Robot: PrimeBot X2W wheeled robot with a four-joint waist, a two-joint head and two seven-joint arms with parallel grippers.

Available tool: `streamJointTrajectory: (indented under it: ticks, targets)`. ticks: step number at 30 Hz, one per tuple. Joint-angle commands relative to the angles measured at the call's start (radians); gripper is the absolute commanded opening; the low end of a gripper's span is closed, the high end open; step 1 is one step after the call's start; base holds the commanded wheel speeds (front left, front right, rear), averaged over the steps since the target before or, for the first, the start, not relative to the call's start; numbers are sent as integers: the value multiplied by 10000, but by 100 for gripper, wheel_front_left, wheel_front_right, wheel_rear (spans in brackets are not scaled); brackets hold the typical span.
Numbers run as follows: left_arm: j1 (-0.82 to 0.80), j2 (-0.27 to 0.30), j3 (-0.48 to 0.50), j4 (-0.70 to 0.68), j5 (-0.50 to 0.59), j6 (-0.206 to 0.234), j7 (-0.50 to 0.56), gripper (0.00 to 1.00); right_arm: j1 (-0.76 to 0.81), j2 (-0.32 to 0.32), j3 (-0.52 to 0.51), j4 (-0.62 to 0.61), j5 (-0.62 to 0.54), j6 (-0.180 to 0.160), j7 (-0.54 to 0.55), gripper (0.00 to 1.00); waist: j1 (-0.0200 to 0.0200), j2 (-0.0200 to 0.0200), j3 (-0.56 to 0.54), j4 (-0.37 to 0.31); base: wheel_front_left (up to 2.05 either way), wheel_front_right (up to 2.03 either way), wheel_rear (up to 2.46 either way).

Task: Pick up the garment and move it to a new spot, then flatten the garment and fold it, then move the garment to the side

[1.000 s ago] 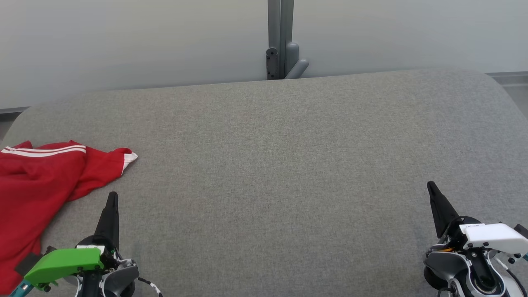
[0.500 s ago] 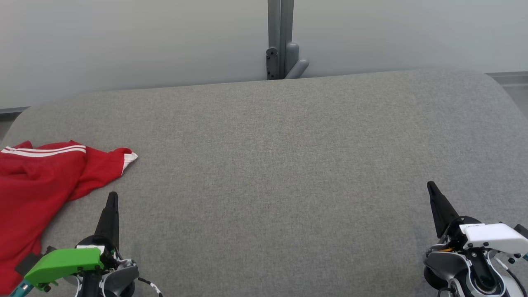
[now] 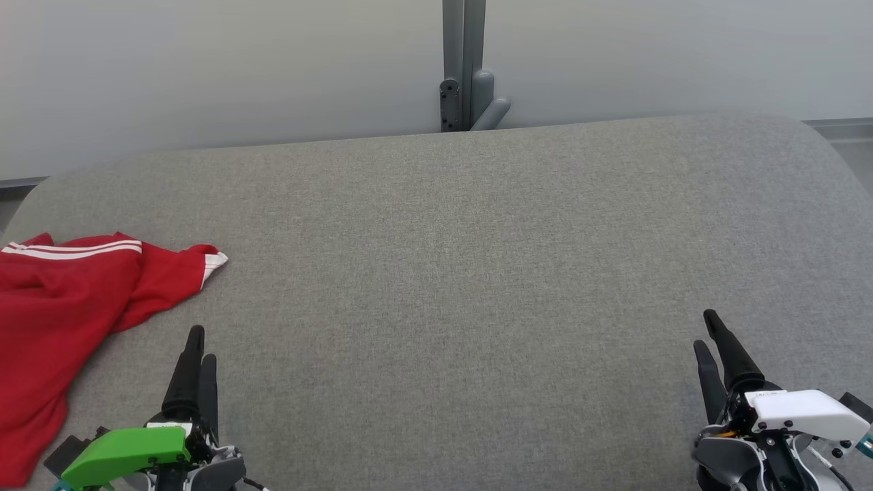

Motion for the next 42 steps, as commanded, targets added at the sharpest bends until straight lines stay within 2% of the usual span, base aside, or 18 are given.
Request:
streamJointTrajectory:
  ticks: [1,12,16,17,31,42]
  targets:
    - [-94,48,-100,-206,110,-15,-146,100,-63,-57,67,-263,-298,3,-149,100,0,0,1,1,0,0,0]
    - [-58,120,-373,-185,1273,104,-594,100,99,-68,158,-755,-2315,3,-613,100,0,0,-8,9,0,0,0]
    - [-44,201,-460,-185,2356,245,-801,100,153,-74,233,-1015,-3716,4,-825,100,0,0,-11,9,0,0,0]
    - [-44,201,-460,-185,2356,245,-801,100,153,-74,233,-1015,-3716,4,-825,100,0,0,-11,9,0,0,0]
    - [-72,607,-1008,-9,5770,630,-1315,100,175,-88,346,-1376,-7419,5,-1363,100,0,0,-33,10,0,0,0]
    - [35,689,-1099,-95,7731,675,-1671,100,260,-98,386,-1451,-9270,6,-1744,100,0,0,-57,22,0,0,0]
